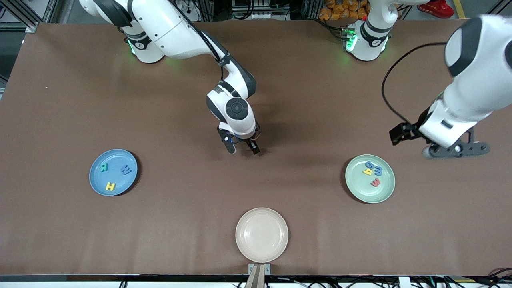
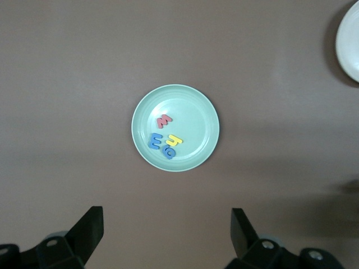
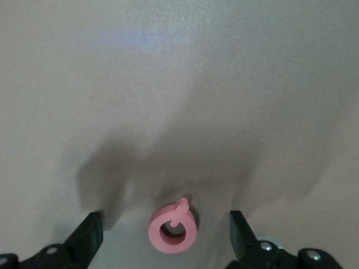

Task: Sort uppercase to blue plate, lowercase to green plate
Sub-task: 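Drop the pink Q on the blue plate while the left gripper withdraws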

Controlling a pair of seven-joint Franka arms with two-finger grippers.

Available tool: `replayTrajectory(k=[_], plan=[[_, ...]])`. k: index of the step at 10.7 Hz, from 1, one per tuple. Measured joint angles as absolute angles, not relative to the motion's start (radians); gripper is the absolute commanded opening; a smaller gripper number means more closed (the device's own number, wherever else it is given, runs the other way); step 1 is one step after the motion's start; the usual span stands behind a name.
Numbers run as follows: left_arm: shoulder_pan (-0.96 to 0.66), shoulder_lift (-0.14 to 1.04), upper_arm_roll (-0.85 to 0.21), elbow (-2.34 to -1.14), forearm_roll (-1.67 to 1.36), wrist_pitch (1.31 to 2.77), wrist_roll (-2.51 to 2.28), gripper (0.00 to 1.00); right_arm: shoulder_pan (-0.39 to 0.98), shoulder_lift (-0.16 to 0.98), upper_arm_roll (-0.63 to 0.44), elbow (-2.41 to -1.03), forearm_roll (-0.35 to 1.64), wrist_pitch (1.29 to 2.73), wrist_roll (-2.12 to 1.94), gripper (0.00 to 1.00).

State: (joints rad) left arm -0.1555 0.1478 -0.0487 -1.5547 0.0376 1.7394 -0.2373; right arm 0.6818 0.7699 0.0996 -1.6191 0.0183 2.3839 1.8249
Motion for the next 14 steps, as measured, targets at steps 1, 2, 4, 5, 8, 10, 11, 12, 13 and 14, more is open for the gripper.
replayTrajectory(k=[1,2,4,5,8,10,11,12,13,14], plan=[[-0.123,0.118,-0.087,-1.555,0.038,1.718,-0.237,1.00,0.682,0.770,0.100,-1.620,0.018,2.384,1.825,0.43],[-0.090,0.091,-0.126,-1.556,0.038,1.702,-0.237,1.00,0.683,0.770,0.100,-1.621,0.018,2.385,1.826,0.02],[-0.057,0.042,-0.170,-1.556,0.037,1.662,-0.237,1.00,0.683,0.766,0.099,-1.619,0.017,2.396,1.826,0.00],[-0.043,0.020,-0.179,-1.556,0.036,1.637,-0.237,1.00,0.685,0.763,0.099,-1.619,0.016,2.397,1.826,0.00],[-0.010,-0.015,-0.184,-1.560,0.031,1.586,-0.155,1.00,0.687,0.761,0.099,-1.619,0.008,2.394,1.828,0.00],[0.003,-0.027,-0.184,-1.561,0.028,1.565,-0.128,1.00,0.679,0.758,0.089,-1.613,0.003,2.396,1.820,0.00],[0.009,-0.033,-0.186,-1.561,0.025,1.559,-0.126,1.00,0.660,0.748,0.080,-1.606,-0.001,2.394,1.789,0.00],[0.020,-0.038,-0.188,-1.561,0.009,1.550,-0.124,1.00,0.627,0.730,0.073,-1.605,-0.002,2.378,1.723,0.00],[0.028,-0.039,-0.192,-1.562,-0.004,1.540,-0.120,1.00,0.576,0.711,0.070,-1.604,-0.003,2.350,1.628,0.00],[0.030,-0.039,-0.193,-1.565,-0.006,1.538,-0.120,1.00,0.520,0.695,0.068,-1.603,-0.003,2.326,1.528,0.00]])
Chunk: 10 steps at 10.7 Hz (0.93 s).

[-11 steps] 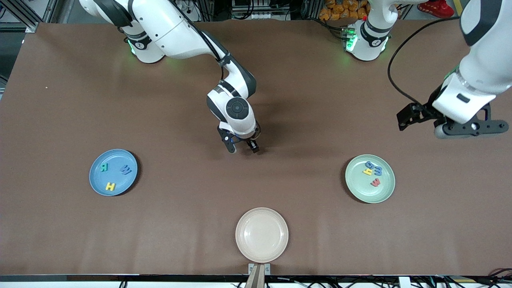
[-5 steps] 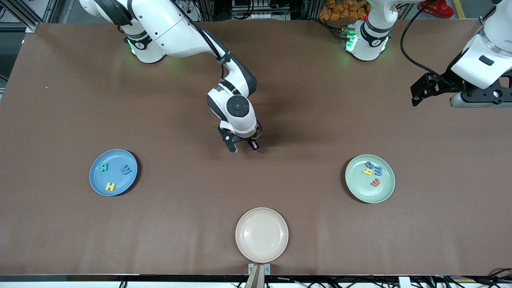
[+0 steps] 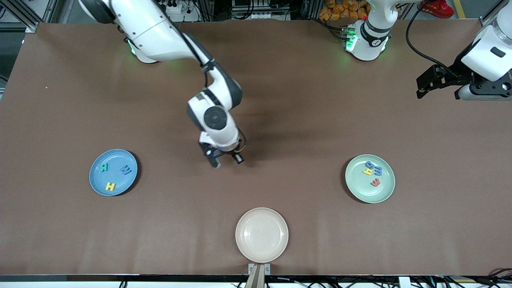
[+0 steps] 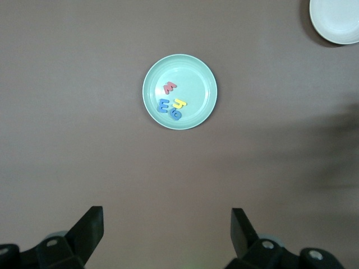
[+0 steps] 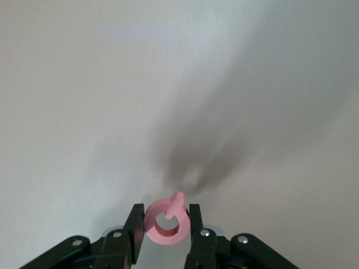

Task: Sort uppercase to blue plate, lowercase to green plate
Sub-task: 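Drop the pink Q on the blue plate while the left gripper withdraws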

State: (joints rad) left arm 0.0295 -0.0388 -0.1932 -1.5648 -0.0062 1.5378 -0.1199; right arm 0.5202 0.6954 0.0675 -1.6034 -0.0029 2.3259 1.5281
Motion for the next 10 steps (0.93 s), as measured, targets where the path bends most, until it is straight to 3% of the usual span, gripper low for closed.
replayTrajectory(k=[5,10], plan=[[0.032,-0.039,-0.197,-1.571,-0.007,1.538,-0.120,1.00,0.253,0.645,0.000,-1.602,-0.005,2.163,0.920,0.00],[0.031,-0.038,-0.205,-1.574,-0.007,1.537,-0.120,1.00,0.198,0.616,-0.174,-1.618,-0.005,2.027,0.494,0.00]])
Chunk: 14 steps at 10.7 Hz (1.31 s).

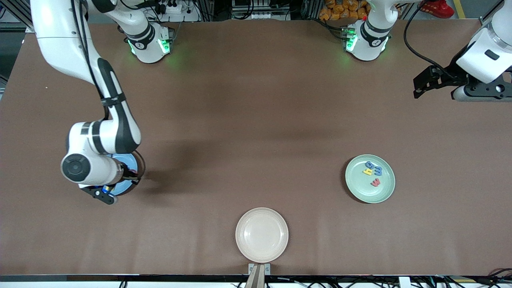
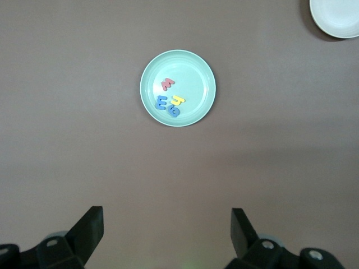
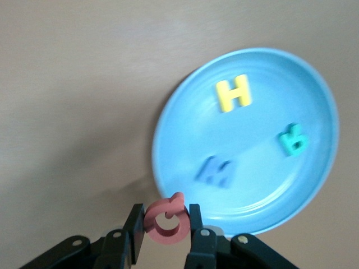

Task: Sort uppercase to blue plate, lowercase to green plate

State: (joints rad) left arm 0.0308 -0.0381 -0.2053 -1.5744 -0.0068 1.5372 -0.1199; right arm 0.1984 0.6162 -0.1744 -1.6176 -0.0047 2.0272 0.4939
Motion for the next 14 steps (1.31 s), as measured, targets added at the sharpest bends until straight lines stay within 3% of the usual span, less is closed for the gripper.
replayTrajectory(k=[1,2,3,4,9,14], plan=[[0.030,-0.038,-0.216,-1.575,-0.007,1.537,-0.120,1.00,0.178,0.608,-0.191,-1.631,-0.005,2.026,0.414,0.00],[0.030,-0.037,-0.230,-1.575,-0.007,1.537,-0.120,1.00,0.157,0.606,-0.210,-1.641,-0.005,2.026,0.333,0.31],[0.030,-0.037,-0.237,-1.576,-0.007,1.537,-0.121,1.00,0.131,0.606,-0.219,-1.647,-0.005,2.031,0.266,0.92],[0.030,-0.037,-0.237,-1.576,-0.007,1.537,-0.121,1.00,0.113,0.606,-0.220,-1.648,-0.005,2.038,0.229,1.00],[0.039,-0.031,-0.235,-1.580,-0.007,1.537,-0.121,1.00,0.109,0.581,-0.214,-1.655,-0.003,2.022,0.208,1.00],[0.044,-0.031,-0.230,-1.578,-0.007,1.537,-0.121,1.00,0.070,0.291,-0.017,-1.805,-0.002,1.979,0.164,1.00]])
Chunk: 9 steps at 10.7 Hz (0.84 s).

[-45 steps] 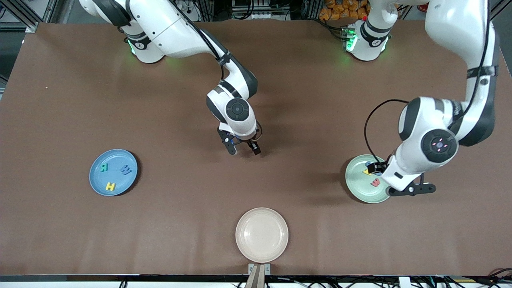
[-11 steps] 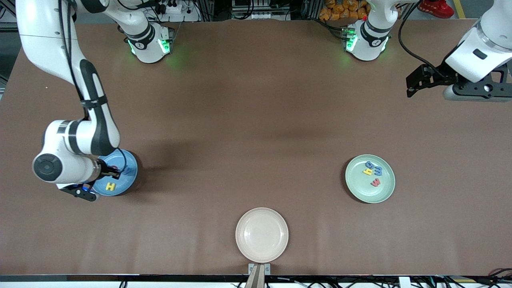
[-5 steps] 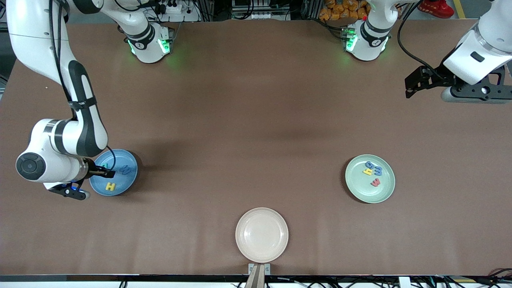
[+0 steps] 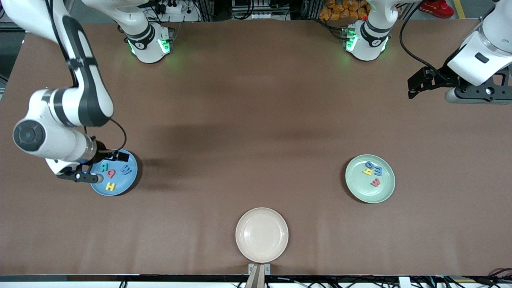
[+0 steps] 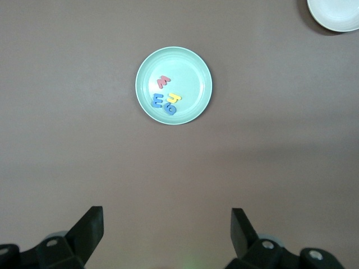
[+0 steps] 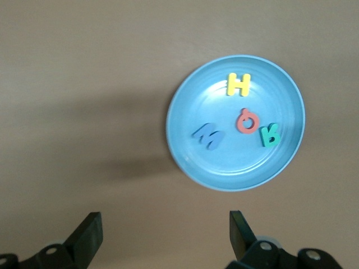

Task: Sort uppercase to blue plate, lowercase to green plate

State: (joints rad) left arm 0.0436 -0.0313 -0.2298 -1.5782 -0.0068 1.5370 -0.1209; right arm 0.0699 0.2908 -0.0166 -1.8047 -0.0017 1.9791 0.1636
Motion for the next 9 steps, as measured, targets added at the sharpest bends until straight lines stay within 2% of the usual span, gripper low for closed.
replayTrajectory(k=[3,6,9], plan=[[0.045,-0.032,-0.229,-1.577,-0.007,1.537,-0.121,1.00,-0.013,0.169,0.044,-1.854,-0.002,1.961,0.102,1.00],[0.048,-0.032,-0.223,-1.573,-0.007,1.537,-0.121,1.00,-0.019,0.063,0.066,-1.859,-0.002,1.937,0.071,1.00],[0.071,-0.034,-0.219,-1.569,-0.007,1.537,-0.120,1.00,-0.019,0.004,0.068,-1.747,-0.002,1.807,0.020,1.00]])
